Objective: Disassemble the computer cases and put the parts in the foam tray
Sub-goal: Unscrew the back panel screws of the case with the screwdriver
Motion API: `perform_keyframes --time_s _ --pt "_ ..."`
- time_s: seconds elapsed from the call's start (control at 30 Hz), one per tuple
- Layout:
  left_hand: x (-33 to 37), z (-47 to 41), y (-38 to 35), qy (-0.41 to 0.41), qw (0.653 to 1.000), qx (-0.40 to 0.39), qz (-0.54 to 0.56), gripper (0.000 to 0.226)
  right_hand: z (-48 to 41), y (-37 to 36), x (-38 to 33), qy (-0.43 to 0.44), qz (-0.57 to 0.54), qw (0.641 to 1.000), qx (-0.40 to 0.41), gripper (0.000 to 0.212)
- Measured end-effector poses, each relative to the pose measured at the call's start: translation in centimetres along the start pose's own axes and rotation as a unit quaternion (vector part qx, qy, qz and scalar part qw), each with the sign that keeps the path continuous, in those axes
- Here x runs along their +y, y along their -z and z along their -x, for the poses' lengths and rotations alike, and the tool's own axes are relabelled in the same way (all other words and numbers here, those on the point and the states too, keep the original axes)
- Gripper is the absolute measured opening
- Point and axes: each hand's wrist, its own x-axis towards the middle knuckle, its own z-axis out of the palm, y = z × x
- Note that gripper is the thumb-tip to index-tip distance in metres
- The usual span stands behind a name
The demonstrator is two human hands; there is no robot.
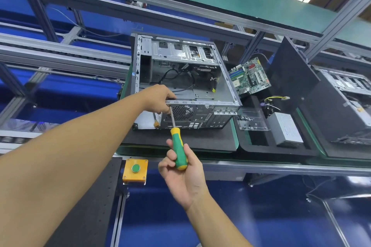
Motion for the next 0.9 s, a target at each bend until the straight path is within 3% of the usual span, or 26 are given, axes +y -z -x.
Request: perform_keyframes --time_s 0.07,0.13,0.17,0.23,0.27,0.3,0.33,0.37,0.43,0.47,0.5,0.57,0.67,0.8,0.9 --pt "0.0 0.0 0.0 -0.001 1.0 0.0 0.004 0.058 -0.2 -0.4 0.7 0.058 0.12 0.99 0.052 0.033" --pt "0.0 0.1 0.1 -0.004 1.0 0.002 0.001 0.056 0.0 -0.9 1.3 0.141 0.335 0.925 0.112 0.018" --pt "0.0 0.1 0.1 -0.005 1.0 0.001 0.0 0.056 0.1 -1.0 1.5 0.199 0.464 0.851 0.145 0.01" --pt "0.1 0.1 0.0 -0.003 1.0 -0.001 0.0 0.056 0.5 -0.8 1.4 0.326 0.688 0.623 0.179 0.007" --pt "0.1 0.1 0.0 -0.002 1.0 0.001 -0.001 0.056 0.5 -0.5 1.3 0.365 0.74 0.538 0.172 0.01" --pt "0.1 0.1 0.0 -0.002 1.0 0.002 -0.002 0.057 0.4 -0.2 0.9 0.379 0.754 0.51 0.168 0.011" --pt "0.1 0.1 0.0 -0.002 1.0 0.003 -0.004 0.058 0.3 -0.1 0.6 0.368 0.738 0.54 0.165 0.012" --pt "0.1 0.1 0.0 -0.001 1.0 0.002 -0.006 0.059 0.2 -0.3 0.3 0.329 0.687 0.627 0.165 0.013" --pt "0.0 0.1 0.0 0.003 1.0 0.0 -0.009 0.059 -0.1 -0.9 0.0 0.197 0.464 0.85 0.154 0.012" --pt "0.0 0.1 0.1 0.003 1.0 0.0 -0.009 0.059 -0.1 -1.1 -0.2 0.112 0.33 0.927 0.142 0.017" --pt "0.0 0.1 0.1 0.002 1.0 0.0 -0.011 0.058 -0.1 -1.4 -0.5 0.035 0.227 0.966 0.117 0.026" --pt "0.2 0.1 0.0 -0.002 1.0 0.001 -0.016 0.057 0.0 -1.5 -0.9 -0.046 0.13 0.989 0.06 0.04" --pt "0.2 0.1 0.0 0.0 1.0 0.007 -0.015 0.059 0.1 -1.6 -0.7 -0.014 0.156 0.986 0.056 0.036" --pt "0.2 0.1 0.0 -0.001 1.0 0.003 -0.014 0.059 -0.3 -1.2 0.6 0.148 0.338 0.919 0.138 0.011" --pt "0.3 0.2 0.0 -0.008 1.0 0.012 -0.013 0.058 -0.3 -1.4 0.9 0.168 0.387 0.892 0.162 0.016"
